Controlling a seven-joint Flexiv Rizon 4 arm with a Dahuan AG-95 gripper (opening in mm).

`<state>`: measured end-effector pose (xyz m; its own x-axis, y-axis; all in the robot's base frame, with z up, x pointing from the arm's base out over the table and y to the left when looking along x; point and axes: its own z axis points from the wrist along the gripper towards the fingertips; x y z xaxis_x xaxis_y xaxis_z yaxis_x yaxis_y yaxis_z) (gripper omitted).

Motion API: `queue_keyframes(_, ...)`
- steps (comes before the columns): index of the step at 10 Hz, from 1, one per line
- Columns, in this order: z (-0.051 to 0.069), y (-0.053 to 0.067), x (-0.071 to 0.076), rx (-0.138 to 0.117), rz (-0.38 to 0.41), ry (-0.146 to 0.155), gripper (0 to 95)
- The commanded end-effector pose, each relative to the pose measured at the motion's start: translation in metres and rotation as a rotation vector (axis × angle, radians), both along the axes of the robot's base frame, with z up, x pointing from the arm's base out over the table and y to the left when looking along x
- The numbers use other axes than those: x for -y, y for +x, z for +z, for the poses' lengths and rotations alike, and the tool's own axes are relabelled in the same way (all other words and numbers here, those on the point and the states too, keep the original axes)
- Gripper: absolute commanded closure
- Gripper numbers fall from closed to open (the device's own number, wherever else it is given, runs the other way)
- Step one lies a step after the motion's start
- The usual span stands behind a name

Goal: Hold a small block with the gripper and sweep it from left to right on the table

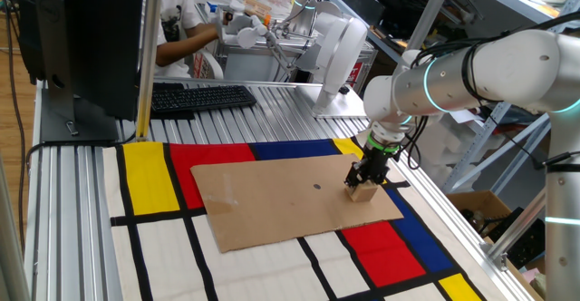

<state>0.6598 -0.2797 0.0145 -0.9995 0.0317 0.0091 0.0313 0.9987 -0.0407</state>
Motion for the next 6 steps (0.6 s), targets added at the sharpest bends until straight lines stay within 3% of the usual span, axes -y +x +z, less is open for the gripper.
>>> queue_keyframes(1,-0.0004,-0.0002,-0.0010,0.003,-0.003,0.005,95.0)
queue_keyframes(3,-0.0001,-0.0003,-0.0021,0.004,-0.004,-0.003,95.0)
queue_keyframes(4,-0.0005,-0.0002,-0.0023,0.003,-0.008,0.011,95.0)
queue_keyframes(6,-0.0011,0.0000,-0.0026,0.007,-0.007,0.013,95.0)
